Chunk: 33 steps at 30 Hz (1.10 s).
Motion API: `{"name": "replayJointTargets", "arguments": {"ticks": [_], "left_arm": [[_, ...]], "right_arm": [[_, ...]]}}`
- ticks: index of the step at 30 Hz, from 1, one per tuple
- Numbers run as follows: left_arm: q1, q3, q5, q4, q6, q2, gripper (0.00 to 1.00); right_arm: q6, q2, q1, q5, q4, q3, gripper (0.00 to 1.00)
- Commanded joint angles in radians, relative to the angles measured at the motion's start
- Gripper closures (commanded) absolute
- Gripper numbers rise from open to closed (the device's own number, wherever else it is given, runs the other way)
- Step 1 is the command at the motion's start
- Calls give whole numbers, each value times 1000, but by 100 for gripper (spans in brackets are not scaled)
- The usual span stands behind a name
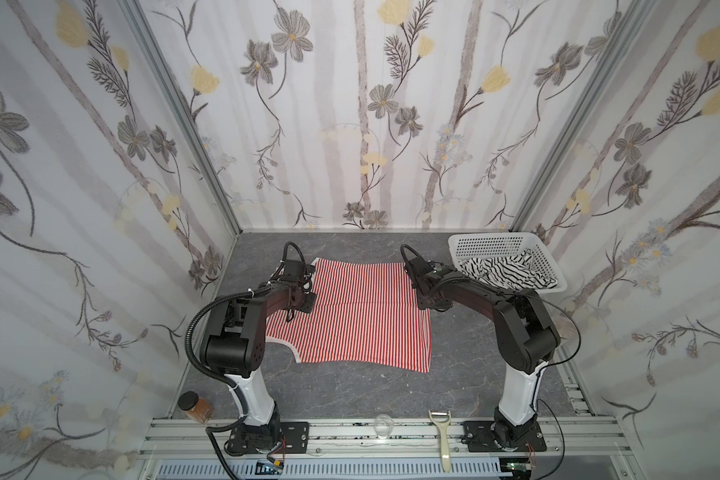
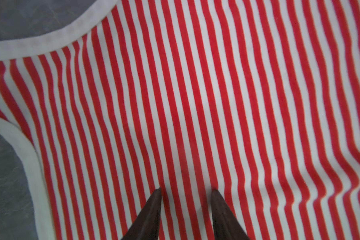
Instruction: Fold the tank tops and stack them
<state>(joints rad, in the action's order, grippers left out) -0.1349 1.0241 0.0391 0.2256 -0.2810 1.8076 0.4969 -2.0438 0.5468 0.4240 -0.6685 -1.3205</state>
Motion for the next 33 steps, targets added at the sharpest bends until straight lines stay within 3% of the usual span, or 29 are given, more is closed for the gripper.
{"name": "replayJointTargets", "arguments": {"ticks": [1,10,14,21,24,27,33], "left_arm": [[1,11,-20,35,-6,-6,59],[-6,-74,26,40,-5,-177,57],[-15,-139,26,43,-45,-269,55],[-19,-276,-11,58,-146,-405,54],[-19,-333,19,72,-190,-484,51],[-28,-390,58,84,-225,-545,43],[-101,-435,118,149,-243,-628,39]], "right_arm": [[23,50,7,-142,111,53,38],[112,246,61,-477,337,297,41],[151,266,91,-573,417,354,42],[159,216,98,-549,398,388,43],[151,212,85,-516,387,397,42],[145,183,59,-491,366,387,42],[120,142,0,-469,342,340,42]]}}
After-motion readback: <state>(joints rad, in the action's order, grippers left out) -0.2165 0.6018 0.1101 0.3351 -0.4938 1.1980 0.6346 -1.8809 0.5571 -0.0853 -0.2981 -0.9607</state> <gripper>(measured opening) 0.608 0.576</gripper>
